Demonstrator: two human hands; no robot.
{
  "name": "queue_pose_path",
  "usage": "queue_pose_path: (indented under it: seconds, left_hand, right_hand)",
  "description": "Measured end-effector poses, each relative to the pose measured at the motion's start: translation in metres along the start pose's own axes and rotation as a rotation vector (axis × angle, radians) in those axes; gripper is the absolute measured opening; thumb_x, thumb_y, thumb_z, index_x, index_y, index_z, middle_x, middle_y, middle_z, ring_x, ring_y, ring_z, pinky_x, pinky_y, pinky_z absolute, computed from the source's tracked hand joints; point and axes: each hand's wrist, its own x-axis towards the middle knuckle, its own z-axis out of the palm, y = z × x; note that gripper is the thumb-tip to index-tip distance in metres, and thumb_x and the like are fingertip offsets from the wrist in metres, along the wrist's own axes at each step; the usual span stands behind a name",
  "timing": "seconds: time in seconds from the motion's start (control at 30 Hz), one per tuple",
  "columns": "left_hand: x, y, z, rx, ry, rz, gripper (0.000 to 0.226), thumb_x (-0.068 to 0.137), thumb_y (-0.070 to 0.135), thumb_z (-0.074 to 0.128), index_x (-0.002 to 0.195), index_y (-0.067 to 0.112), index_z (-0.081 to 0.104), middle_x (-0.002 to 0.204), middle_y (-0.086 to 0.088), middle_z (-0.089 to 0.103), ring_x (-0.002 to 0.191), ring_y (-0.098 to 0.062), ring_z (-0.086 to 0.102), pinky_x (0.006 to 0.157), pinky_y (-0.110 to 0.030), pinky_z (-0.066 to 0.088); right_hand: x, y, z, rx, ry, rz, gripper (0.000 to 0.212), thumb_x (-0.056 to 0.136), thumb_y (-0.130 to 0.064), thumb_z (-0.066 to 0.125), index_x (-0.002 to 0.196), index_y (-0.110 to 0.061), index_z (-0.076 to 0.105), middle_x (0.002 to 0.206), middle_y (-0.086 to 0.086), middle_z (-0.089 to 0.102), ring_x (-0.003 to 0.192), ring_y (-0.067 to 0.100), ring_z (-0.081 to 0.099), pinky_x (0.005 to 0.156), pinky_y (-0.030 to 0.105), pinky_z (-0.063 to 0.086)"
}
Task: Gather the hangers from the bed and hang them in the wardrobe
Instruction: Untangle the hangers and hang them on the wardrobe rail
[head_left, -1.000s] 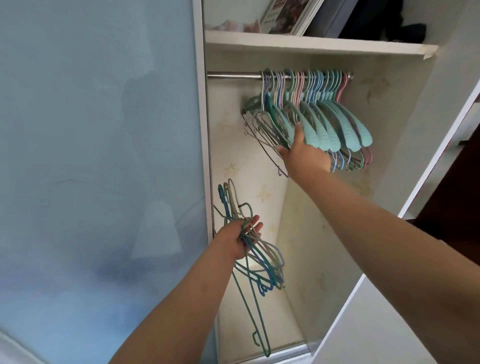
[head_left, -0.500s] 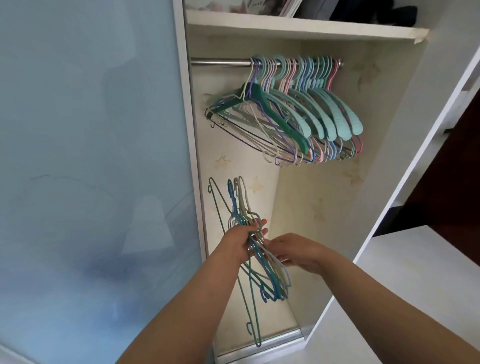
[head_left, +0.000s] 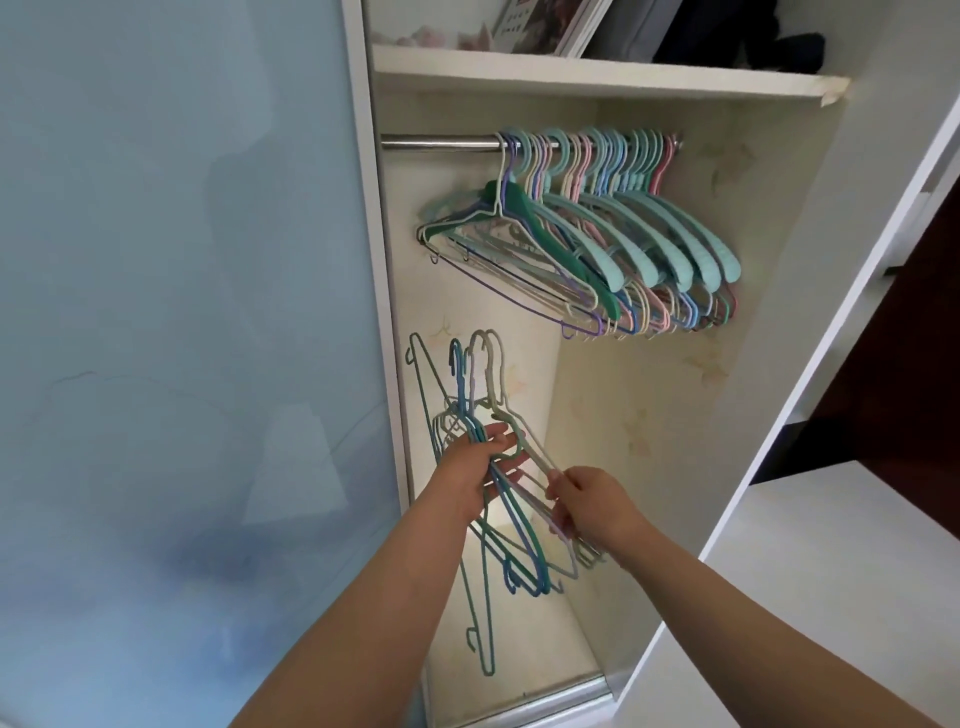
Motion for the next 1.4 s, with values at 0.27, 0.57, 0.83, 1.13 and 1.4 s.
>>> queue_pose_path:
  seconds: [0.27, 0.57, 0.83, 1.13, 1.4]
  left_hand:
    - [0.004, 0.011, -0.001, -0.134, 0.058, -0.017, 0.015, 0.095, 0.000, 0.049, 0.095, 0.014, 0.056, 0.094, -0.005, 0.072, 0.069, -0.018, 0.071, 0.058, -0.027, 0.052]
    - [0.022, 0.024, -0.005, -0.193, 0.214, 0.012, 0.023, 0.101, 0.024, 0.048, 0.081, 0.014, 0.053, 0.062, -0.001, 0.044, 0.033, -0.007, 0.031, 0.040, -0.020, 0.030]
    - [0.030, 0.050, -0.005, -0.418, 0.198, 0.156, 0.032, 0.101, 0.034, 0.044, 0.071, 0.024, 0.049, 0.046, 0.008, 0.033, 0.031, -0.005, 0.022, 0.036, -0.014, 0.016]
    - [0.045, 0.048, -0.005, -0.367, 0.299, 0.163, 0.029, 0.104, 0.023, 0.040, 0.080, 0.013, 0.053, 0.066, -0.002, 0.047, 0.032, -0.007, 0.033, 0.035, -0.014, 0.031]
    - [0.039, 0.055, 0.002, -0.491, 0.295, 0.137, 0.028, 0.103, 0.016, 0.040, 0.076, 0.015, 0.049, 0.045, -0.001, 0.050, 0.027, -0.007, 0.038, 0.035, -0.010, 0.034]
  right_hand:
    - [0.013, -0.020, -0.007, -0.039, 0.161, -0.036, 0.039, 0.098, -0.032, 0.046, 0.070, -0.015, 0.066, 0.054, -0.001, 0.059, 0.050, 0.015, 0.053, 0.060, 0.028, 0.046]
    - [0.066, -0.091, -0.052, -0.206, 0.234, -0.157, 0.039, 0.096, -0.030, 0.044, 0.093, 0.000, 0.069, 0.088, 0.016, 0.067, 0.083, 0.029, 0.061, 0.069, 0.030, 0.042]
    - [0.105, -0.097, -0.065, -0.455, 0.127, -0.061, 0.033, 0.092, -0.026, 0.047, 0.104, -0.003, 0.067, 0.105, 0.016, 0.066, 0.096, 0.031, 0.062, 0.073, 0.029, 0.042]
    - [0.099, -0.096, -0.049, -0.306, 0.277, -0.186, 0.033, 0.095, -0.028, 0.044, 0.090, -0.002, 0.063, 0.085, 0.011, 0.058, 0.083, 0.028, 0.056, 0.070, 0.029, 0.039]
    - [0.101, -0.146, -0.040, 0.036, 0.123, -0.183, 0.029, 0.093, -0.023, 0.048, 0.085, -0.005, 0.068, 0.065, 0.007, 0.058, 0.059, 0.021, 0.053, 0.067, 0.033, 0.047]
